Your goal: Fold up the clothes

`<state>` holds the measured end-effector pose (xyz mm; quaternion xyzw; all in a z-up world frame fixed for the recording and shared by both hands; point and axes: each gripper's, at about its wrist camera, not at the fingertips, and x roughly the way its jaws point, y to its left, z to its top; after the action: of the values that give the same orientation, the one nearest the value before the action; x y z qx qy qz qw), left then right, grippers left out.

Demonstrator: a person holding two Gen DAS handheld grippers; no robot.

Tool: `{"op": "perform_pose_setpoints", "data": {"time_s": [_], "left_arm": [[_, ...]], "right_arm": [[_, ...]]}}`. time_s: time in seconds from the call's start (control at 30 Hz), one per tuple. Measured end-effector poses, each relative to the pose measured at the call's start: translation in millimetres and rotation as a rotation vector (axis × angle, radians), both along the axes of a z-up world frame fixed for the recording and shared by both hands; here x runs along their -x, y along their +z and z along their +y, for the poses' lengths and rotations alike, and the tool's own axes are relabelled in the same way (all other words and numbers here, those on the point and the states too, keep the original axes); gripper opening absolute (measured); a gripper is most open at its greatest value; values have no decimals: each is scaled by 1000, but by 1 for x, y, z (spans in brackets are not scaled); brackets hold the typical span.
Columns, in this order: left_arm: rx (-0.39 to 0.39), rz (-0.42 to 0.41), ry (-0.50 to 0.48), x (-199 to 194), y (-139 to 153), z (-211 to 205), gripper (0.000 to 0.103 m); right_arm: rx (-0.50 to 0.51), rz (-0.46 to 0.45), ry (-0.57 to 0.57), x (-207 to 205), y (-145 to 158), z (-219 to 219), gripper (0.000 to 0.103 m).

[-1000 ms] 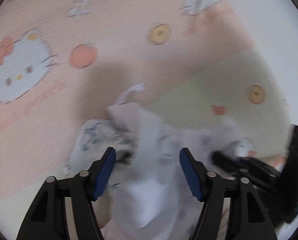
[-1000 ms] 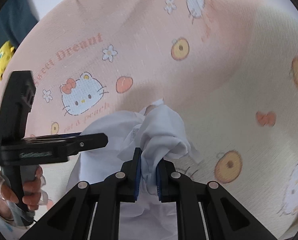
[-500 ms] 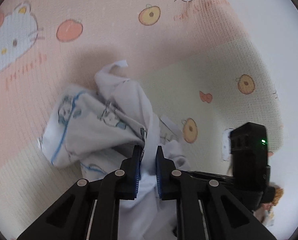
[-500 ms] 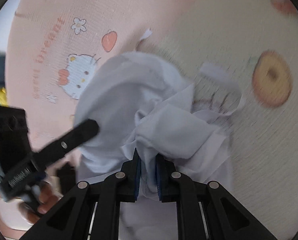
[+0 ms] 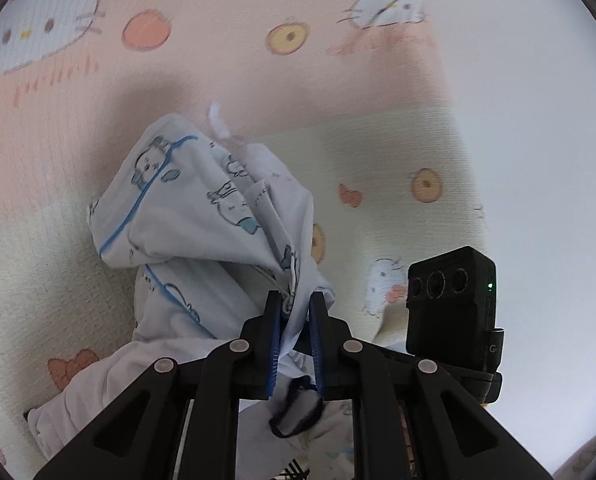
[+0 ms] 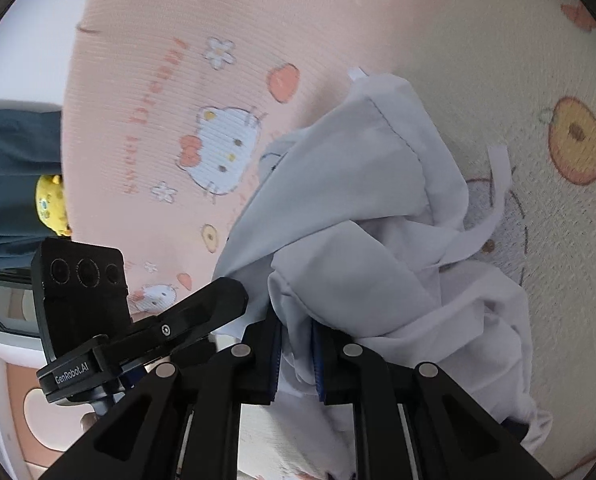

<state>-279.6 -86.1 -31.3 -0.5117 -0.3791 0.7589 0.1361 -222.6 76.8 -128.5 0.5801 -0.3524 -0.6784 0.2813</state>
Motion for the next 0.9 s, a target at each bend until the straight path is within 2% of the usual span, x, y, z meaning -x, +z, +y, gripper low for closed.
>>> {"op": "perform_pose_setpoints", "data": {"time_s": [0.13,0.23,0.3,0.33,0.4,0.5,0.6,0.63,0.67,0.73,0.8,0.9], "left_arm": [[0,68,3,-7,27,-3,11],[-8,139,10,-7,43,-1,14],[-84,193,9,-9,53,-5,14],[-137,215,7,-9,59,-7,19],[-155,234,10,-11,66,-9,20],[-160,256,12,-13,73,-11,20],[-139,211,24,-13,64,-12,20],[-133,195,28,-13,61,-13,26],[-126,179,32,-13,58,-13,44],[-106,181,52,-21,54,-17,69],[-85,186,73,-29,50,-22,69],[-39,178,47,-37,48,-19,69]], "right_arm": [[-23,46,-54,-7,33,6,12],[-45,118,-101,-10,68,8,12],[-64,168,-132,-11,91,13,13],[-67,193,-136,-11,100,15,13],[-54,234,-125,-9,114,15,13],[-47,248,-109,-9,125,13,13],[-51,238,-85,-9,123,9,13],[-50,234,-78,-9,120,9,13],[-53,230,-74,-10,119,8,13],[-65,226,-74,-10,115,8,13],[-68,222,-76,-7,110,6,13],[-71,204,-63,-5,106,5,13]]}}
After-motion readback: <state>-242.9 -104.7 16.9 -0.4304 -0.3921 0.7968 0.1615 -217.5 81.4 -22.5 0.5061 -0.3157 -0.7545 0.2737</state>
